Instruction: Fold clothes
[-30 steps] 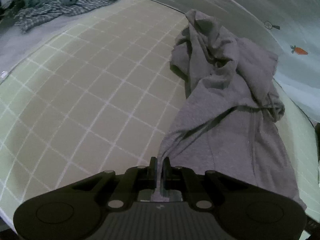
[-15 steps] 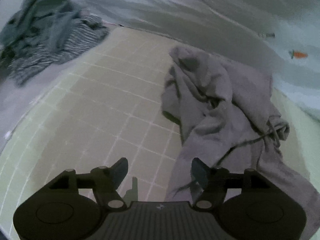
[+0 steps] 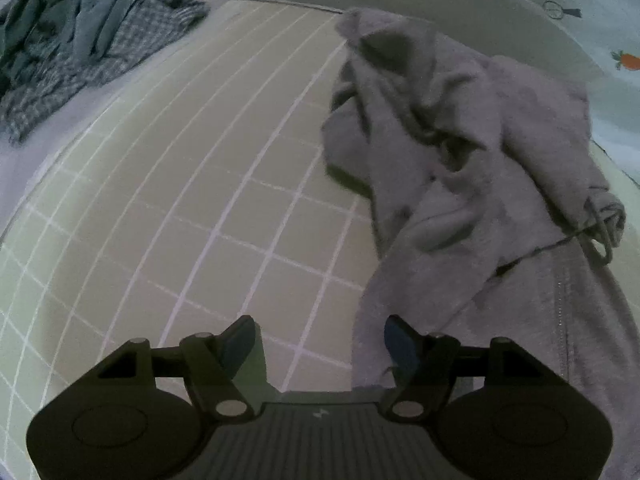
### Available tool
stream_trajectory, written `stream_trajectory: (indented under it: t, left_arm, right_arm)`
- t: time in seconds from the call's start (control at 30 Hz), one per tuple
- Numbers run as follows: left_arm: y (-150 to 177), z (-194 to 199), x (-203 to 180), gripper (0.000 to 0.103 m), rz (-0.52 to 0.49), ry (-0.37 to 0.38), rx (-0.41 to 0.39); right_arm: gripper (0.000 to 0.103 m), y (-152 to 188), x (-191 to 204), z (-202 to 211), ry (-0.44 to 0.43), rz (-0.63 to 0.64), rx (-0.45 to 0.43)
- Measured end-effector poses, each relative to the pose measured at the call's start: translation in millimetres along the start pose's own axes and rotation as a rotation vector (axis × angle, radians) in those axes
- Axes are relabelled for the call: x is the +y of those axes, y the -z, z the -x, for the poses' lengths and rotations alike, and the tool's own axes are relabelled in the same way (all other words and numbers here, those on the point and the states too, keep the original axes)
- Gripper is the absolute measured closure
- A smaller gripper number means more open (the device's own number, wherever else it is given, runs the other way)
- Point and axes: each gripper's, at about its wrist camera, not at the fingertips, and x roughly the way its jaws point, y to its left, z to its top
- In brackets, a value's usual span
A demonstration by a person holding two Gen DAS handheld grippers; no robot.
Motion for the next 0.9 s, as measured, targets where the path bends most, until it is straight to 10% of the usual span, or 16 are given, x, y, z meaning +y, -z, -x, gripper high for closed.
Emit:
stream_trajectory:
  t: [0.2, 0.6, 0.9]
  left_arm:
    - [1, 1, 1, 0.025, -0.009, -0.016, -0.005]
    - [-30, -9, 17, 0.023, 0.083, -0.061, -0.026]
    - [-49, -35, 1, 0.017, 0.08, -0.129, 0.028]
  right_arm:
    - [0.0, -22, 19, -2, 0.089, 0.105, -0.086]
    - [0.0, -66, 125, -78, -0.187, 0.23, -0.042]
    - [0.023, -93, 182, -130, -0.464, 0.113, 0.088]
